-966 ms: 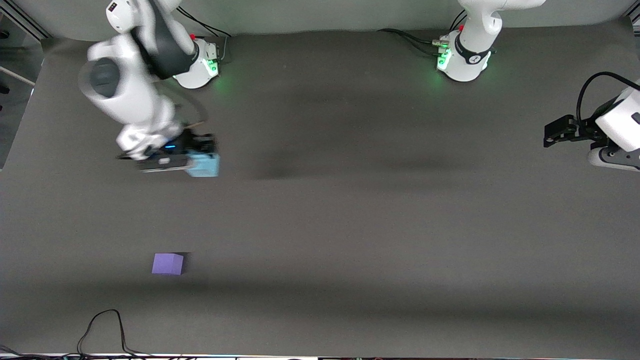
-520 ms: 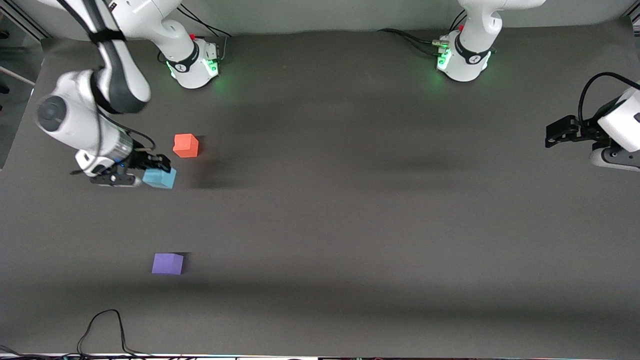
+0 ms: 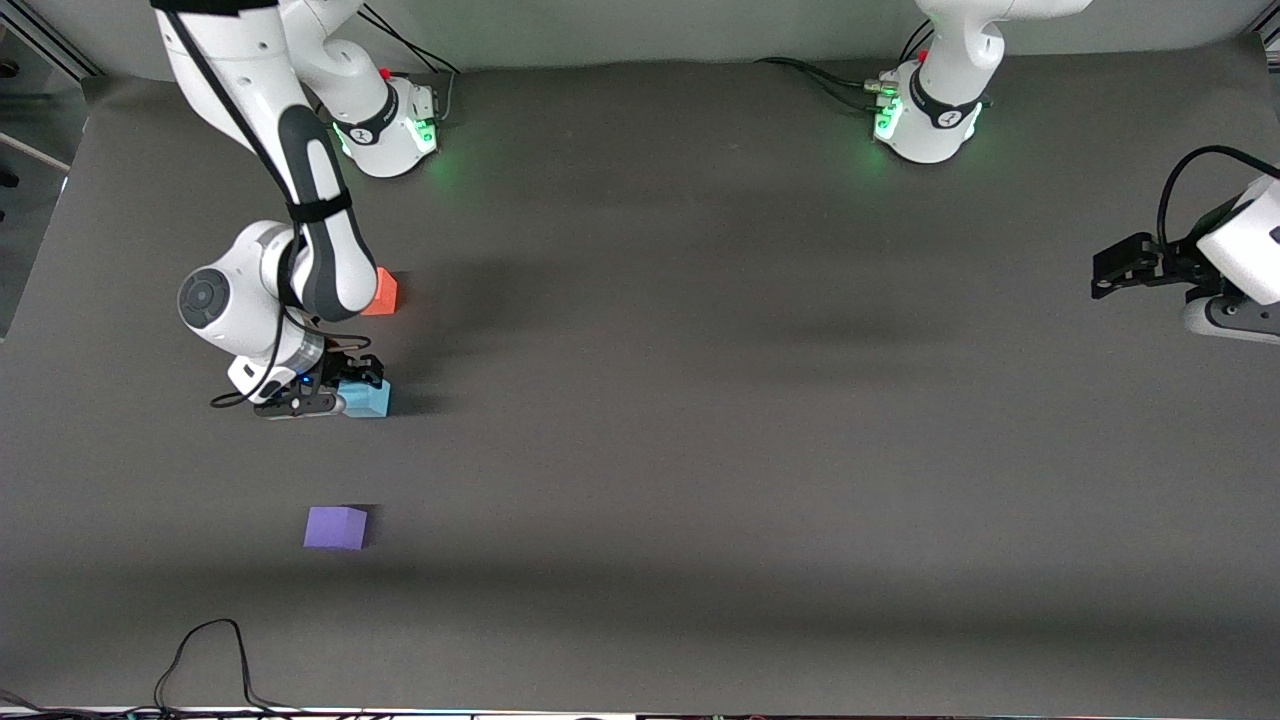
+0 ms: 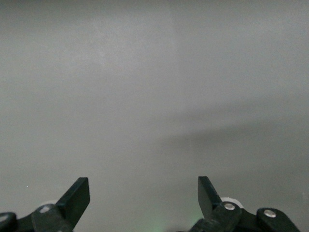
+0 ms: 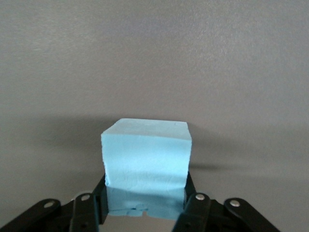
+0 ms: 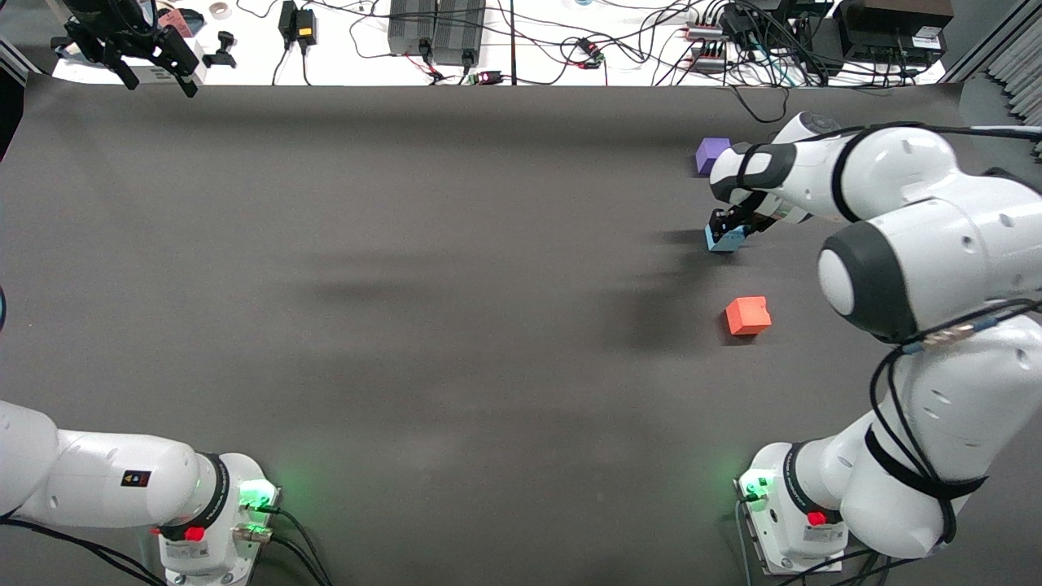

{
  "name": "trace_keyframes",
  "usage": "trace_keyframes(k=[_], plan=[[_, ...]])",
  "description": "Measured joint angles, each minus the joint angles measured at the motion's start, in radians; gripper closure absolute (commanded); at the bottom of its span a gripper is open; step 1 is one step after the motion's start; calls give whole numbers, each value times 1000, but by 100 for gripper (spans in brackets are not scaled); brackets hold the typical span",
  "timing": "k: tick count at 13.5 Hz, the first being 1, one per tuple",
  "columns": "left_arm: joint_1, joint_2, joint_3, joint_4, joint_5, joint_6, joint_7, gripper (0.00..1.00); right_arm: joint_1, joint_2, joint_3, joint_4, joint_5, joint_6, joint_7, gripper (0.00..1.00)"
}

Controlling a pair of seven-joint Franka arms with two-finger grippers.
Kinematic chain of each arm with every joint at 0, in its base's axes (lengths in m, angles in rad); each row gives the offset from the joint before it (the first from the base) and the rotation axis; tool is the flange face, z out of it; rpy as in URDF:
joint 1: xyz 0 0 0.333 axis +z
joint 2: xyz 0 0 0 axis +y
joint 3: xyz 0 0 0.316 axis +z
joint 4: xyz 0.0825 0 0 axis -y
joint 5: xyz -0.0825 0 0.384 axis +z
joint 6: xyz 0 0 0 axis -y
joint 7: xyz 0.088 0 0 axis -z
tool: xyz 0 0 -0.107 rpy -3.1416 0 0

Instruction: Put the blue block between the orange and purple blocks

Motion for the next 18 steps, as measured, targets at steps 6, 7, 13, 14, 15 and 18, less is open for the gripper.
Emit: trace_keyframes(k=[6,7,13,14,15,18], plan=[[0,0,0,0,-11,0,0,0,-1,14,-2,27,1,-1,-1,0],[0,0,0,0,-11,0,0,0,-1,14,-2,29,3,-2,-1,0],[0,1,1,0,-12,0,0,0,34,-45,-137,207,-57,-319,29,0],[0,1,1,-1,-12,0,0,0,56,-71,-182,272,-111,-409,80,0],[0,1,1,-1,-12,1,0,0,86,-100,-219,341,-162,-496,145,0],[0,1,1,-1,-12,1,0,0,145,-184,-235,497,-259,-679,318,0]])
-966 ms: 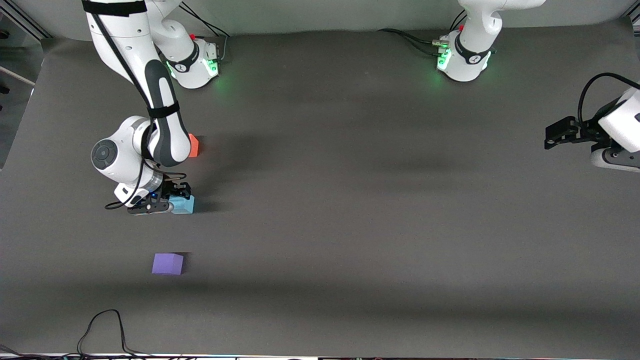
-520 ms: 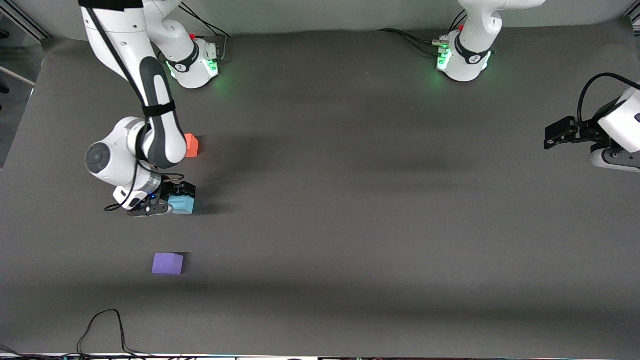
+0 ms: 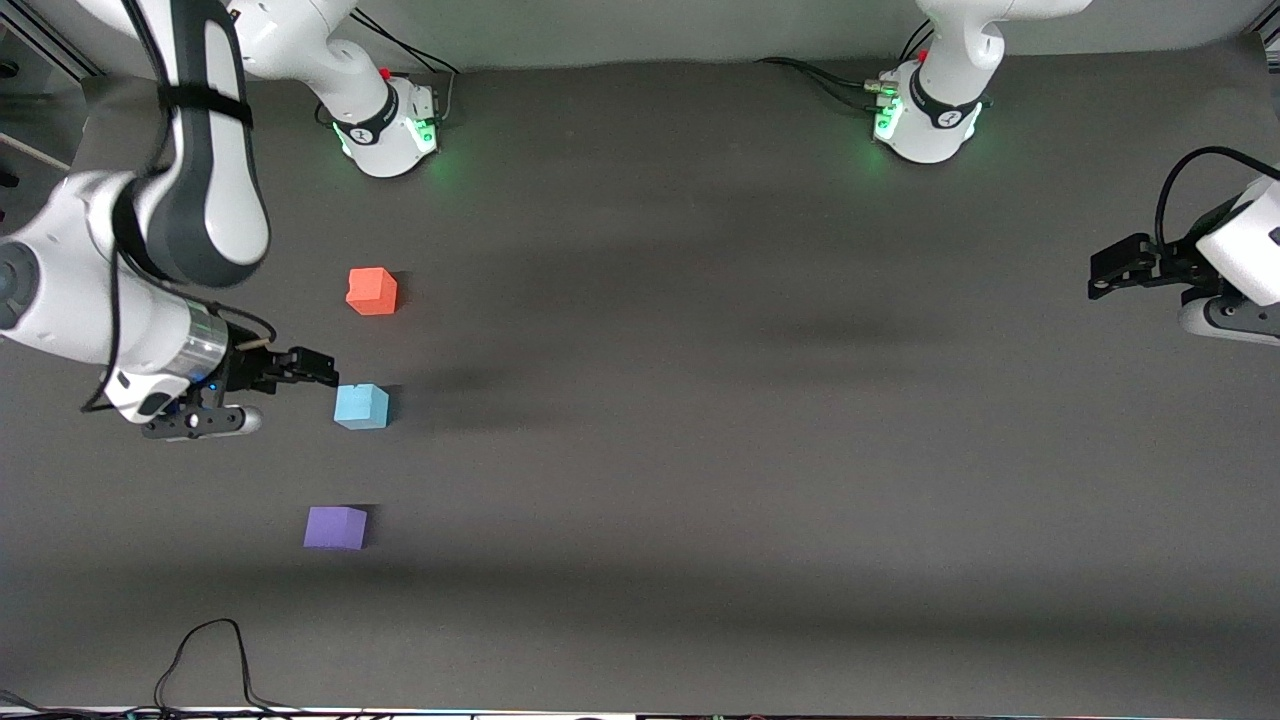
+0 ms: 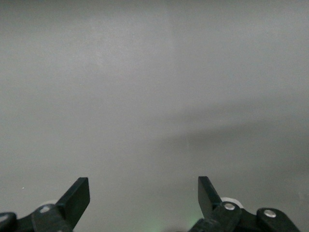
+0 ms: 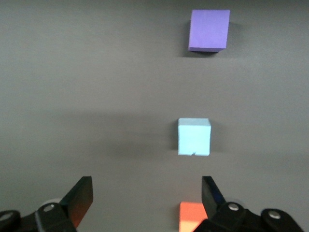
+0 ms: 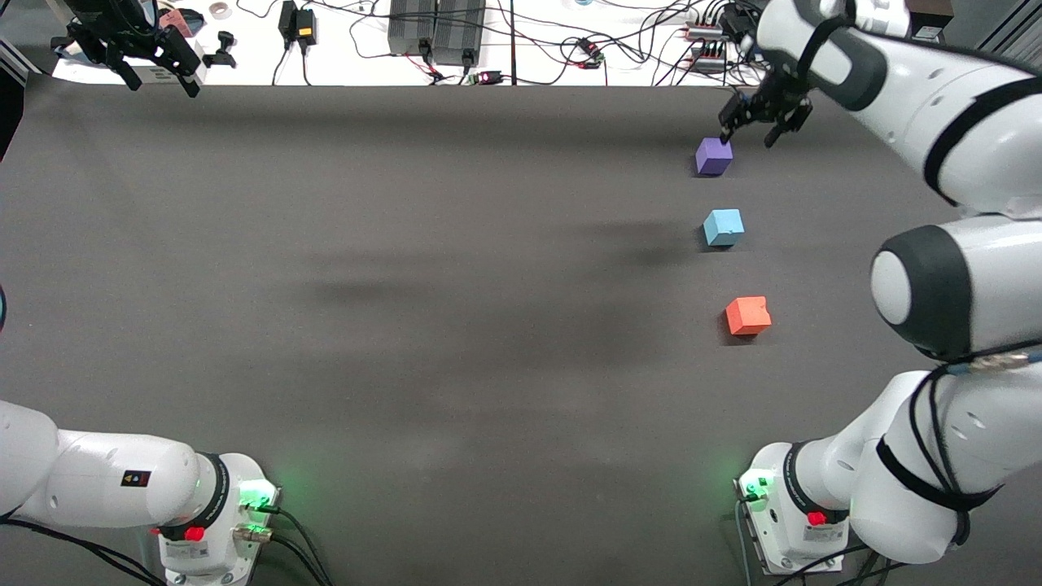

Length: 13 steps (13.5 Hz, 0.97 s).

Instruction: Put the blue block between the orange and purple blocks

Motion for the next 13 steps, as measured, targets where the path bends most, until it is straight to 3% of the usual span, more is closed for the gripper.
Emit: trace_keyframes(k=[1,4,9,11,13], plan=[[0,0,0,0,0,0,0,0,-39,-32,56,40,-40,-46,36,0],[0,0,0,0,0,0,0,0,-305,-173,392,104,-205,-111,149,0],[0,0,0,0,0,1,0,0,-788,-387,876,25,-252,-143,179,0],[0,0,0,0,0,1,0,0,-912,-443,1001,-37,-255,-143,179,0],[0,0,0,0,0,1,0,0,-942,-471,1034,-83,-279,-135,179,0]])
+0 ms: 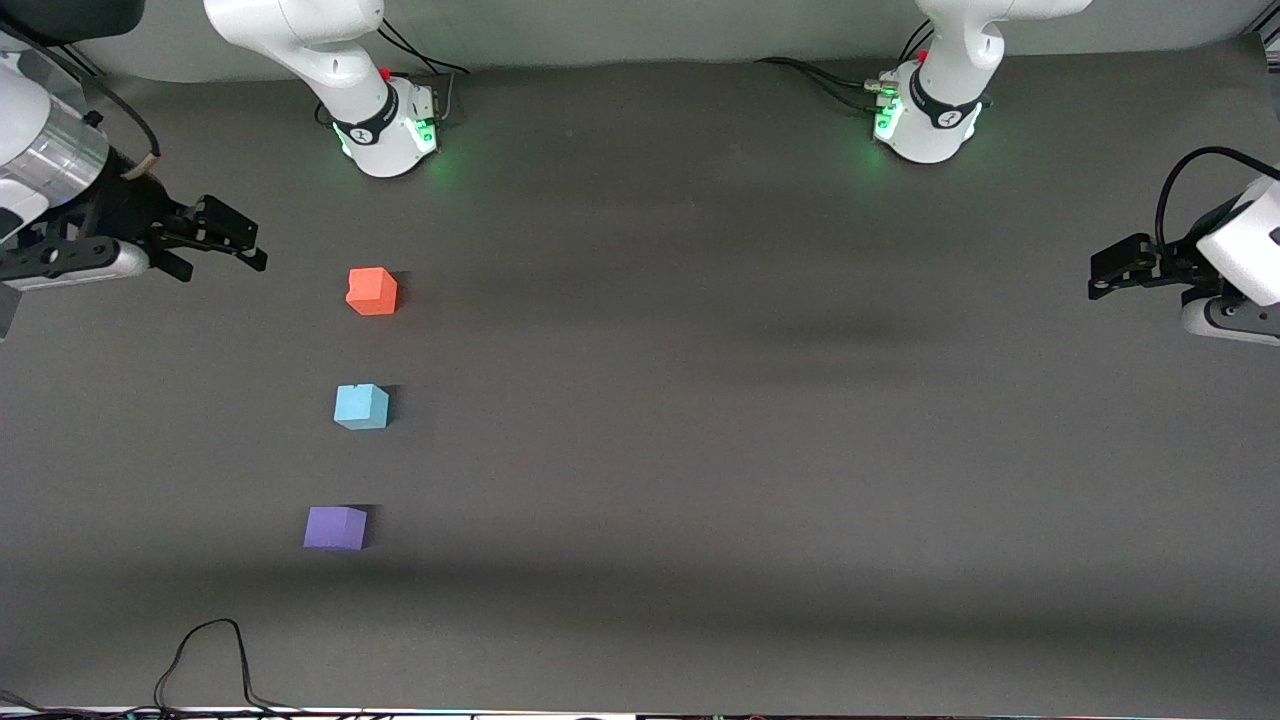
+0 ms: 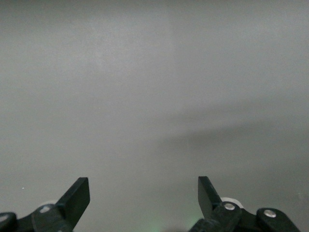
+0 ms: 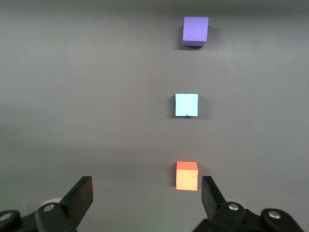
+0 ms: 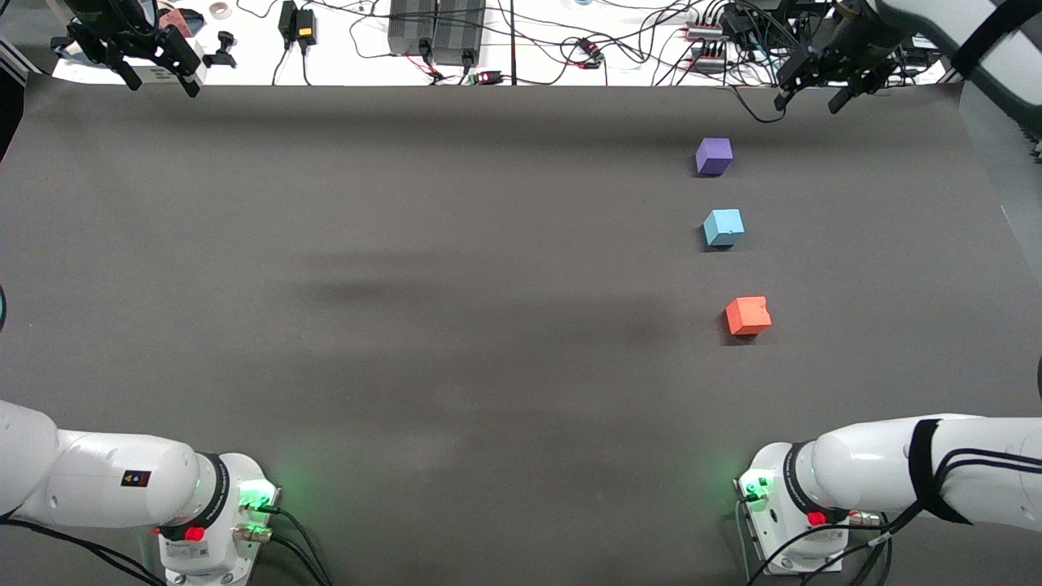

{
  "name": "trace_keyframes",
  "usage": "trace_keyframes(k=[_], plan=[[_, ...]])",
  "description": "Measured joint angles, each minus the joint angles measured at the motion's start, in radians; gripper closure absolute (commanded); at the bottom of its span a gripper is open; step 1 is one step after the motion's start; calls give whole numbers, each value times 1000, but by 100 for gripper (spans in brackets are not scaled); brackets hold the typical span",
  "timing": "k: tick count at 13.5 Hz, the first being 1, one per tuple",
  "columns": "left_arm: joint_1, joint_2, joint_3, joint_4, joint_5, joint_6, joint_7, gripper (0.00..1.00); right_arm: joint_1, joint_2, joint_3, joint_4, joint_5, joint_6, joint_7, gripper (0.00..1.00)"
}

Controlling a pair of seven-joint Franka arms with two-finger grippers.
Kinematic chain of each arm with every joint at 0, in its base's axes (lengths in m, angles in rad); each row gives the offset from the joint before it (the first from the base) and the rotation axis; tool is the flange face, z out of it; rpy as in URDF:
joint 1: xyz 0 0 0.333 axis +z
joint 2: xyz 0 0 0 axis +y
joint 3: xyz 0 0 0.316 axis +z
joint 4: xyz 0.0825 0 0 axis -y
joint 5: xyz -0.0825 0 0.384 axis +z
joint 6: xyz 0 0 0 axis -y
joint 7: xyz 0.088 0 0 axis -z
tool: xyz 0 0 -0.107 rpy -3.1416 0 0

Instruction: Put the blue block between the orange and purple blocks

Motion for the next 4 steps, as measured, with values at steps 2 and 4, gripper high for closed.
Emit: trace_keyframes(k=[2,4], plan=[[0,0,0,0,0,1,0,0,0,-3,3,-16,-24,4,0,0],[0,0,0,0,0,2,0,0,0,-3,6,-20,-27,4,0,0]])
